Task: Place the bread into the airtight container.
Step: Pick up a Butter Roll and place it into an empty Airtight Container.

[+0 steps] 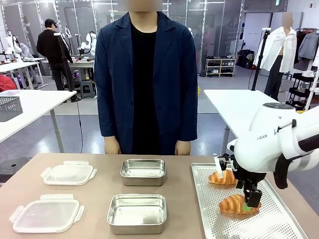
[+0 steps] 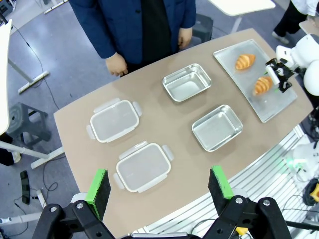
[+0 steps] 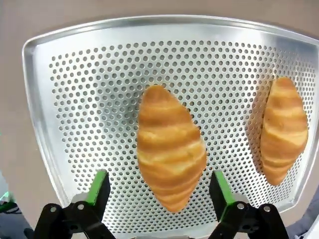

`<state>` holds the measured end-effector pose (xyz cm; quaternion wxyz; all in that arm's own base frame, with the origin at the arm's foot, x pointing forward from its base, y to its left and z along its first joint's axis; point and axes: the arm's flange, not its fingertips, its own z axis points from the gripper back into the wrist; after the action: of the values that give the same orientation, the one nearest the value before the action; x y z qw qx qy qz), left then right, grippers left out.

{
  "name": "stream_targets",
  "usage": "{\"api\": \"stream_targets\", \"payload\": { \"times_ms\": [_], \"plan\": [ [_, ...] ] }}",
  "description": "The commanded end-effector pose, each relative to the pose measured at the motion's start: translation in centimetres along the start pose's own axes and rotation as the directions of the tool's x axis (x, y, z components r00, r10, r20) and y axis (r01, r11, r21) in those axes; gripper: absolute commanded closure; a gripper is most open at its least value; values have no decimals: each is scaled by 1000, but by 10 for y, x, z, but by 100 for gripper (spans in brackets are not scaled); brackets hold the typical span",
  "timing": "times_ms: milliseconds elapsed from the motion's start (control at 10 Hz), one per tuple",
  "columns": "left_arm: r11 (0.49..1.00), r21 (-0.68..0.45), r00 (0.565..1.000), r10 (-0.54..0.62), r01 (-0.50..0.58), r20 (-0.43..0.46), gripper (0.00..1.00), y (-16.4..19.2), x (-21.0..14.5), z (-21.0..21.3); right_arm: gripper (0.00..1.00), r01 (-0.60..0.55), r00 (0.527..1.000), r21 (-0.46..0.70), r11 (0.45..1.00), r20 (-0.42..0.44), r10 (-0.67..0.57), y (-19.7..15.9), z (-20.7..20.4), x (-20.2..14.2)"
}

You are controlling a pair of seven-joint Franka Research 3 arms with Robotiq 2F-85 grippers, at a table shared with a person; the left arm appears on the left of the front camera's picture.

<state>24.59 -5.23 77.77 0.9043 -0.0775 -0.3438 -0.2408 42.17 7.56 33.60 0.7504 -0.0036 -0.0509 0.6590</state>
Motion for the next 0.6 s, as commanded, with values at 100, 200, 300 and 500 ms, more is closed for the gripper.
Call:
{"api": "stream_targets", "payload": {
  "times_ms": [100,200,300,500],
  "plan": [
    [1000,-4,1000,-10,10,-1,0,0,0,1,0,-4,1000,-43,999,9,5,-10,-14,2],
    [1000,-4,1000,-10,10,-1,0,0,0,1,0,-5,1000,-39,999,-21,4,-13,-22,3],
    [1000,-4,1000,-10,10,-1,0,0,0,1,0,2,1000,-39,999,-19,-2,-16,-28,3],
    [1000,-4,1000,-10,10,-1,0,0,0,1,0,9,1000,-6,1000,-20,-9,-20,-35,2]
  ]
}}
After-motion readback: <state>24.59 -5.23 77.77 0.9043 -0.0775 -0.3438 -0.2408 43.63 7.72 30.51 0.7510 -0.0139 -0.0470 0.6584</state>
